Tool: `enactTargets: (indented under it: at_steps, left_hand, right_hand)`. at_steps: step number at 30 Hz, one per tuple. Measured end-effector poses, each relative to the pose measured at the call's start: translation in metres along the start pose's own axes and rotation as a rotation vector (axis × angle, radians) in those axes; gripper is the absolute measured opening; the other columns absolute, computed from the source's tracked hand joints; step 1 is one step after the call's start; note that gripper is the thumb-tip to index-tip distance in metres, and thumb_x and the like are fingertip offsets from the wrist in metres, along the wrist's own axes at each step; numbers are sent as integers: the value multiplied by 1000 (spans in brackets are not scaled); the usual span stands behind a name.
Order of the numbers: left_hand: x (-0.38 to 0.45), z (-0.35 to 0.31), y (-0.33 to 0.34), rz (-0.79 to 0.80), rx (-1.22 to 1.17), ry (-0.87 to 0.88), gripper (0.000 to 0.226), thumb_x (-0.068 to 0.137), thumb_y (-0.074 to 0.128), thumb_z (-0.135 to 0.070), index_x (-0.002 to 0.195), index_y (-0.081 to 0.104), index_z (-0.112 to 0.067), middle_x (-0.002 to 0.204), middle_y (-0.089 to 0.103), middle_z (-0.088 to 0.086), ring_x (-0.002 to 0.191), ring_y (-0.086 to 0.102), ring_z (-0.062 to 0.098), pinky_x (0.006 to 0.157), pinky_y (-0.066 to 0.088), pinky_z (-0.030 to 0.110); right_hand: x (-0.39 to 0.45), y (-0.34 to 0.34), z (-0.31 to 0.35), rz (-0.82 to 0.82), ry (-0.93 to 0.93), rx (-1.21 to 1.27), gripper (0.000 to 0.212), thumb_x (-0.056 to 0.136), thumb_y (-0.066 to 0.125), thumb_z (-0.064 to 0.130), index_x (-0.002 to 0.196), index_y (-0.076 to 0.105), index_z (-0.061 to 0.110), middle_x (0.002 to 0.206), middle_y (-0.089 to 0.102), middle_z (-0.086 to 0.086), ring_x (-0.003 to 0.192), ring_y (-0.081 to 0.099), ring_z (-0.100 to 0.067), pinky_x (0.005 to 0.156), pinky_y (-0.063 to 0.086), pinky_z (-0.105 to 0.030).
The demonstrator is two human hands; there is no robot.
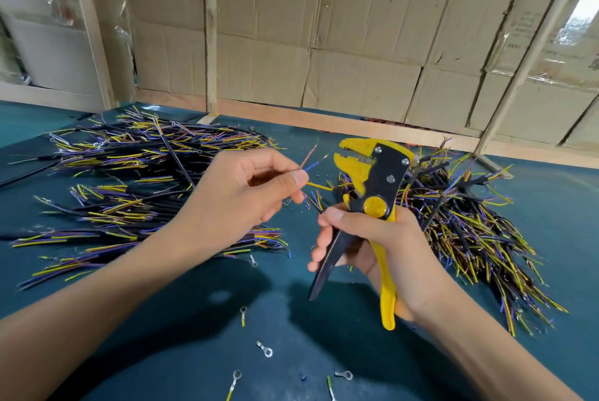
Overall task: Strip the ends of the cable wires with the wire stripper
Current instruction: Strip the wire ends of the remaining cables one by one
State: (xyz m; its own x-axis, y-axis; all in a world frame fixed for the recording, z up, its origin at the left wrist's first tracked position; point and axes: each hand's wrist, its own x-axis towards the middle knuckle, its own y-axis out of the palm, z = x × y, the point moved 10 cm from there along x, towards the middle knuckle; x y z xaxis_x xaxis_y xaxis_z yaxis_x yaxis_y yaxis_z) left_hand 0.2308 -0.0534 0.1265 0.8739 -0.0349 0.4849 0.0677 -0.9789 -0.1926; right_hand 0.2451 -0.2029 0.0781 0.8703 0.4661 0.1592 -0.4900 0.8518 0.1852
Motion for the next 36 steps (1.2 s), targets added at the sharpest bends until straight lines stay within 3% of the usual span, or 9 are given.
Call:
enactTargets:
  at_steps: [5,11,18,25,30,33,36]
  left_hand:
    - [3,-3,-8,73,-113,-20,15,86,69,-16,82,68,-1,67,65,9,42,31,11,42,25,19]
    - [4,3,-5,169,-226,-140,11,83,69,-14,76,71,-5,64,61,9,38,27,10,42,21,17]
    - [1,3,-5,225,-179,-231,14,77,78,-13,72,68,-3,62,51,18,38,24,10,41,19,15]
    - [-2,3,-3,281,-174,-303,10,76,73,-15,72,71,-6,58,50,8,37,23,8,42,18,13]
    - [-3,4,-1,286,-181,-338,22,74,72,-15,75,63,5,57,48,7,36,22,8,41,18,11]
    - [-3,3,1,291,-197,-364,13,73,71,-15,68,65,-5,55,44,4,35,21,7,41,17,10]
    - [-3,2,3,302,-215,-375,18,73,70,-15,60,60,-9,54,42,3,35,19,7,41,17,8]
  right_hand:
    - [-5,12,-10,131,178,16,17,79,74,13,85,75,-3,76,67,-26,65,69,-40,66,59,-48]
    - [-10,22,-14,251,185,-72,20,80,75,13,89,73,-5,77,67,-26,67,70,-42,67,58,-50]
    - [-8,20,-9,216,112,-109,21,79,77,18,86,73,-2,77,67,-26,66,69,-44,66,57,-49]
    - [-8,20,-5,204,88,-138,10,85,69,7,84,72,-3,74,64,-26,63,67,-43,67,57,-51]
    - [-10,21,2,205,47,-183,11,84,69,5,75,69,0,70,64,-25,61,68,-41,59,55,-32]
    - [-11,22,7,213,10,-247,13,84,69,6,72,68,2,69,65,-27,62,69,-41,56,51,-22]
    - [-10,21,8,208,6,-262,11,83,69,4,71,68,4,68,65,-28,61,69,-40,56,51,-22]
